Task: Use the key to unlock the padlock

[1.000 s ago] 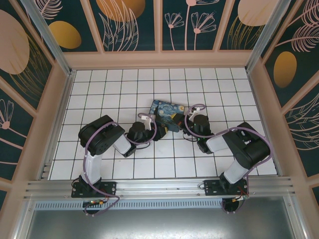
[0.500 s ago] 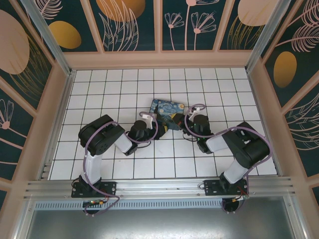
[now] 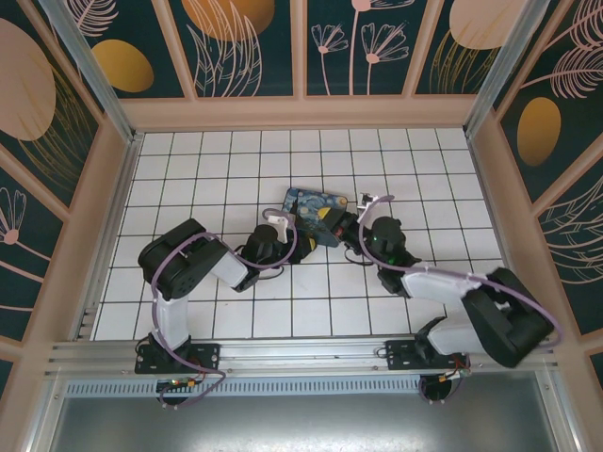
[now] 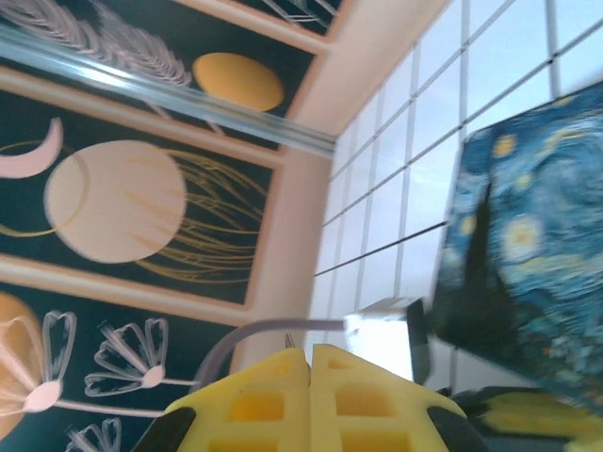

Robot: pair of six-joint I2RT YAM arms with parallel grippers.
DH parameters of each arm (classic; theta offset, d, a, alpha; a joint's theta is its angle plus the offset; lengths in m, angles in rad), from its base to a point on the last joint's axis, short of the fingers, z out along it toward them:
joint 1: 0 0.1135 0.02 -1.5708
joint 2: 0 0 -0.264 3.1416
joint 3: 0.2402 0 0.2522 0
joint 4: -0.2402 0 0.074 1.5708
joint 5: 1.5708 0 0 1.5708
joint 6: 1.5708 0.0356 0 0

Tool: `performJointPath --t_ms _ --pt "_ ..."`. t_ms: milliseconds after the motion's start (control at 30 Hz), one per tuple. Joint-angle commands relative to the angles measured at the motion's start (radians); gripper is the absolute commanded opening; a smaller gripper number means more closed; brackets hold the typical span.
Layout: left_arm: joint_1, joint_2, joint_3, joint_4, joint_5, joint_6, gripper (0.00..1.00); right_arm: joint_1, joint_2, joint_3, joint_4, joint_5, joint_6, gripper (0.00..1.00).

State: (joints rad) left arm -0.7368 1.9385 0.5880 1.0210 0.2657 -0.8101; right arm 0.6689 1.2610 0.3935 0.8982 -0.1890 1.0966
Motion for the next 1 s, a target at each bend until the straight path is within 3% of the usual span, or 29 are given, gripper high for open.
performJointPath --t_ms 0,333,733,967 --pt "0.001 -0.024 -0.004 -0.134 0.053 -0.047 0.0 0.056 -0.111 -0.104 -0.055 0.101 -0.026 0.0" --pt "0.003 -0.119 -0.033 -0.146 0.185 -0.157 0.0 0.228 -0.321 -0.326 -0.108 0.27 0.003 0.0" --pt "0.006 -0.205 -0.062 -0.096 0.258 -0.306 0.0 0.274 -0.489 -0.491 -0.122 0.321 0.133 0.0" --pt "0.01 -0.214 -0.098 -0.027 0.27 -0.382 0.0 0.3 -0.478 -0.496 -0.146 0.331 0.167 0.0"
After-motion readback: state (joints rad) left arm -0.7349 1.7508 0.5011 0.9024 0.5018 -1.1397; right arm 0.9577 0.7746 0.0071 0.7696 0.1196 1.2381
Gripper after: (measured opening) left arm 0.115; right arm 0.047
